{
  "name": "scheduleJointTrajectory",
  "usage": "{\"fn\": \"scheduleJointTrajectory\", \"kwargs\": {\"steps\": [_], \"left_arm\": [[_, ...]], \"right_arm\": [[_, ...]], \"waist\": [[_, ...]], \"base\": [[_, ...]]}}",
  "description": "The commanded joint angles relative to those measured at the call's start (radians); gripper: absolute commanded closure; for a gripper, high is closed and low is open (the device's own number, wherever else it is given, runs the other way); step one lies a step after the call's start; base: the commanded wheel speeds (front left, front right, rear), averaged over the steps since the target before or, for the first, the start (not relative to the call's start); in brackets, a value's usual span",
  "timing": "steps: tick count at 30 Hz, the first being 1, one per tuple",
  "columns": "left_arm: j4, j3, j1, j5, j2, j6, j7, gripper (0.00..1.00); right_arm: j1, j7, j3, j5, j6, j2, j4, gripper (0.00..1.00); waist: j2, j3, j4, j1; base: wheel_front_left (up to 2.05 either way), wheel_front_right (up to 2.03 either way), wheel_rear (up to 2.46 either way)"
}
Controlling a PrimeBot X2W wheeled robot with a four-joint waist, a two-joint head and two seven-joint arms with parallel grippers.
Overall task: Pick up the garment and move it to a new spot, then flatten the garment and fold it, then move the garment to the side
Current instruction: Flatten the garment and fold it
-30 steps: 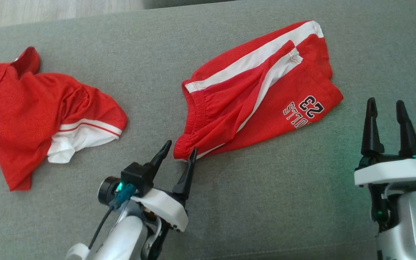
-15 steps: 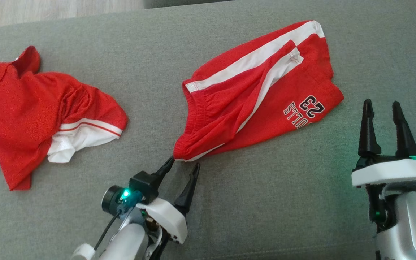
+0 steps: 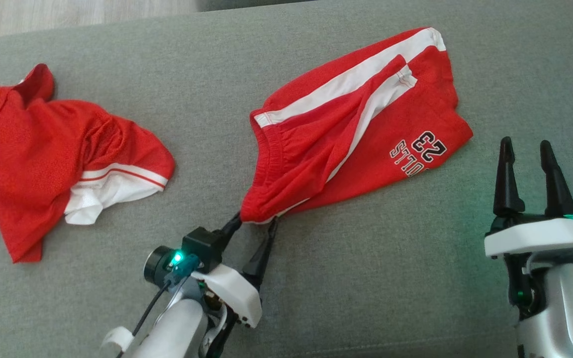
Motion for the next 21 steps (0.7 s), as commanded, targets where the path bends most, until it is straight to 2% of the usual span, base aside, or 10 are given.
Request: {"fn": "scheduleJointTrajectory", "kwargs": {"steps": [1, 3, 4, 5, 12, 16, 20, 21], "left_arm": [[-0.025, 0.025, -0.030, -0.007, 0.003, -0.004, -0.012, 0.21], [-0.022, 0.022, -0.026, -0.011, 0.003, -0.005, -0.012, 0.44], [-0.018, 0.020, -0.025, -0.015, 0.003, -0.007, -0.012, 0.84], [-0.016, 0.018, -0.025, -0.018, 0.003, -0.008, -0.012, 1.00], [-0.048, 0.018, -0.035, -0.027, 0.003, -0.008, -0.012, 1.00], [-0.077, 0.017, -0.046, -0.025, 0.003, -0.011, -0.012, 1.00], [-0.096, 0.001, -0.062, -0.025, 0.003, -0.014, -0.012, 1.00], [-0.096, 0.001, -0.062, -0.025, 0.003, -0.014, -0.012, 1.00]], "right_arm": [[-0.035, 0.003, 0.019, -0.004, -0.001, -0.003, -0.032, 0.00], [-0.035, 0.004, 0.019, -0.005, -0.001, -0.003, -0.032, 0.00], [-0.035, 0.005, 0.020, -0.005, -0.001, -0.003, -0.032, 0.00], [-0.036, 0.005, 0.020, -0.005, -0.001, -0.003, -0.032, 0.00], [-0.064, 0.041, 0.068, -0.037, -0.001, -0.011, -0.026, 0.00], [-0.139, 0.098, 0.112, -0.070, -0.001, -0.058, 0.016, 0.00], [-0.251, 0.167, 0.177, -0.087, -0.001, -0.137, 0.106, 0.00], [-0.251, 0.167, 0.177, -0.087, -0.001, -0.137, 0.106, 0.00]], "waist": [[0.0000, -0.002, 0.002, 0.0000], [0.0000, -0.004, 0.004, 0.0000], [0.0000, -0.004, 0.005, 0.0000], [0.0000, -0.005, 0.006, 0.0000], [0.0000, 0.006, 0.020, 0.0000], [0.0000, 0.025, 0.038, 0.0000], [0.0000, 0.048, 0.067, 0.0000], [0.0000, 0.048, 0.067, 0.0000]], "base": [[0.00, 0.00, 0.00], [0.00, 0.00, 0.00], [0.00, 0.00, 0.00], [0.00, 0.00, 0.00], [0.00, 0.00, 0.00], [0.00, 0.00, 0.00], [0.00, 0.00, 0.00], [0.00, 0.00, 0.00]]}}
